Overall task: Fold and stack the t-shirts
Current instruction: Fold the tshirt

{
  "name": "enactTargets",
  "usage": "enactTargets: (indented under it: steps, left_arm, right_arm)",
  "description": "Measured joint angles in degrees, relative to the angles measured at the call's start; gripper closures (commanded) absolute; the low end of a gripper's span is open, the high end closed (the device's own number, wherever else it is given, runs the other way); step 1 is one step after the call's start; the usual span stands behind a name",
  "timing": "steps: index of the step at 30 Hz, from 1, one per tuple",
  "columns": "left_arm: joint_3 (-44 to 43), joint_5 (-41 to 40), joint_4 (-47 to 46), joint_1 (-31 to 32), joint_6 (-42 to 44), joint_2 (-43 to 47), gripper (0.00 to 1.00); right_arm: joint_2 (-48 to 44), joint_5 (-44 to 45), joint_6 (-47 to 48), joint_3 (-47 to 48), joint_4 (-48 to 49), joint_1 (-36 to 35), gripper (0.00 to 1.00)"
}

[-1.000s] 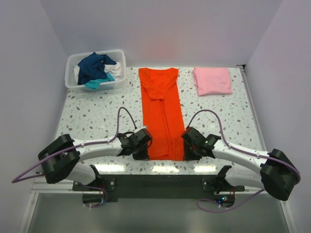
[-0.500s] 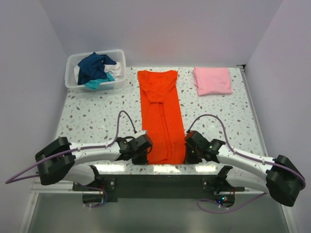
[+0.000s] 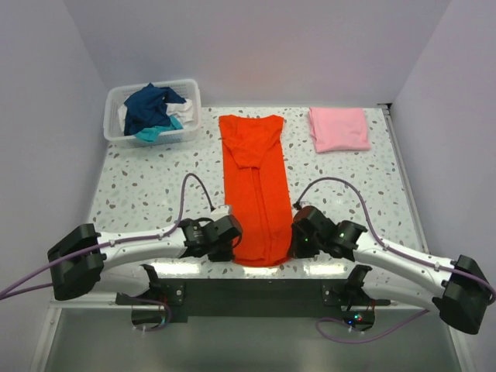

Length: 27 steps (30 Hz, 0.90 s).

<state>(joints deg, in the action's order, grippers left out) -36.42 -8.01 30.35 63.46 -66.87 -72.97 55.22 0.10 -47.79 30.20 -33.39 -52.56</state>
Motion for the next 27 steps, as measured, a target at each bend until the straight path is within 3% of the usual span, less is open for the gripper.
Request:
enactTargets:
  steps: [4,13,27]
  left_arm:
    - [-4.4,-2.0,0.9,-1.2,1.0,-0.3,1.0]
    - [-11.6,-3.5,-0.3,-12.7,9.0,-2.1,1.0]
    - [-24.2,-3.1,-5.2,-25.5,19.5,-12.7,1.0]
  right_arm:
    - [1.6,2.5,2.5,6.2,-0.2,1.3,1.0]
    - [6.2,8.0,7.8,14.3,2.9,5.3,1.0]
    - [19.7,7.8,14.3,27.7,9.4,18.3,1.0]
